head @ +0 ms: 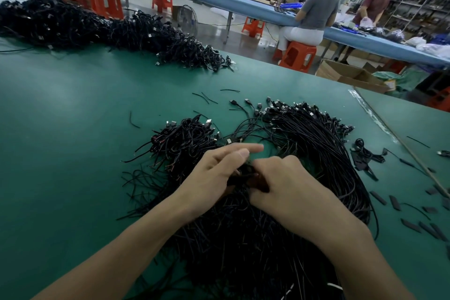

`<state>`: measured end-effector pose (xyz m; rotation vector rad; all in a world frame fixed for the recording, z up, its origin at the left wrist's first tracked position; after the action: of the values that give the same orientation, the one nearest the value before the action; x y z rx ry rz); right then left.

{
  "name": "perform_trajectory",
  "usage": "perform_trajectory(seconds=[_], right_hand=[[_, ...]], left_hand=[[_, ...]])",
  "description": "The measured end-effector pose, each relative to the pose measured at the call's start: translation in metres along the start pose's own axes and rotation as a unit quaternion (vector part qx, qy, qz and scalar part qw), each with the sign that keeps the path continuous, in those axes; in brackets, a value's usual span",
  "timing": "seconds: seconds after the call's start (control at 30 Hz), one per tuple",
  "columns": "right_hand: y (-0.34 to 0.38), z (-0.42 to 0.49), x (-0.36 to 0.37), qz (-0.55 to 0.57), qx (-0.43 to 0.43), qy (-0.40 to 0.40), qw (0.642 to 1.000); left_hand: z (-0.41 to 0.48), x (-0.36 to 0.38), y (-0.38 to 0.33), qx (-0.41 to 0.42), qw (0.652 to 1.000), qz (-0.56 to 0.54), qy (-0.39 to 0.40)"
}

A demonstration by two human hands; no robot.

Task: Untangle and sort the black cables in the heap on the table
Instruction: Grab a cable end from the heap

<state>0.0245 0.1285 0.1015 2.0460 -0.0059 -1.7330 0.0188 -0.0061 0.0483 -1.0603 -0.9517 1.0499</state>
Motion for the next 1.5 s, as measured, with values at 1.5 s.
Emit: perform_trajectory(seconds=[1.5], right_hand=[[0.021, -0.012, 0.023, -0.218, -0.347, -0.278, 0.869]], left_hand=[[-0.010, -0.004, 0.031, -0.353, 0.932, -0.072, 0.033]])
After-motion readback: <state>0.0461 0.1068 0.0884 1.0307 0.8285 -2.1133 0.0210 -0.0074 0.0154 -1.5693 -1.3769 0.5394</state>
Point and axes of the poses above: each hand's wrist, its own z-axis towards the middle knuckle, its own x-axis out of the palm, y = z × x, the point moved 3 cm from there along z, towards the middle knuckle, and after that the axes turned 5 degrees about x, right-handed, at the moved point
